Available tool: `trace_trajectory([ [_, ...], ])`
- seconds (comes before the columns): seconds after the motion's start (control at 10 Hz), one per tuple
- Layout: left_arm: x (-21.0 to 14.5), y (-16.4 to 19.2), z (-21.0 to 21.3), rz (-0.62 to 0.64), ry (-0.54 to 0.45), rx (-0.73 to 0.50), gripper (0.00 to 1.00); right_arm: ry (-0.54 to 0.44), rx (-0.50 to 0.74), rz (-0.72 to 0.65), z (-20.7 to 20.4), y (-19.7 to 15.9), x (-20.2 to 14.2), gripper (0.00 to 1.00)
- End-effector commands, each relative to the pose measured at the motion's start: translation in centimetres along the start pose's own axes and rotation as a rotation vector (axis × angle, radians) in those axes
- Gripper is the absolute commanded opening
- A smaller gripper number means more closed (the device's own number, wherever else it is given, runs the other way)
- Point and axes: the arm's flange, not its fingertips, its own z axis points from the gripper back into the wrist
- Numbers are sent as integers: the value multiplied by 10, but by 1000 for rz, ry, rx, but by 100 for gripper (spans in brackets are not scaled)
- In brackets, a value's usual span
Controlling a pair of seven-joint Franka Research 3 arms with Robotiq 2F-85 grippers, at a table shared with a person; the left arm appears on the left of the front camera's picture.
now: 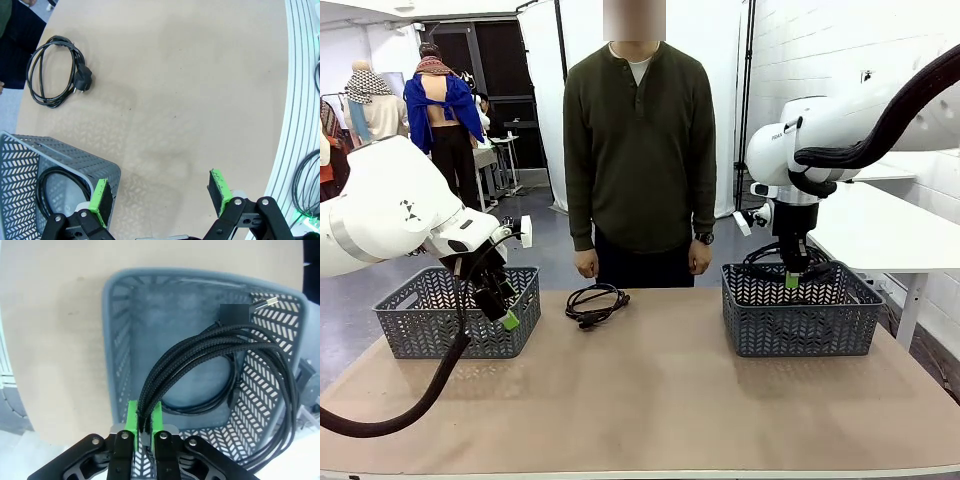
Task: Organize the cables according to human instructions.
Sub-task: Pick up a bundle of cables and place it in the basket indicated by the human.
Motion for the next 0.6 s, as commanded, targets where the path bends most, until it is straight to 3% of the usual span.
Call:
trace_trajectory([
  [0.0,1,0,3,-1,7,-8,100,-4,-37,40,-2,-17,-4,0],
  [0.5,1,0,3,-1,7,-8,100,20,-34,79,-11,-30,-10,0],
])
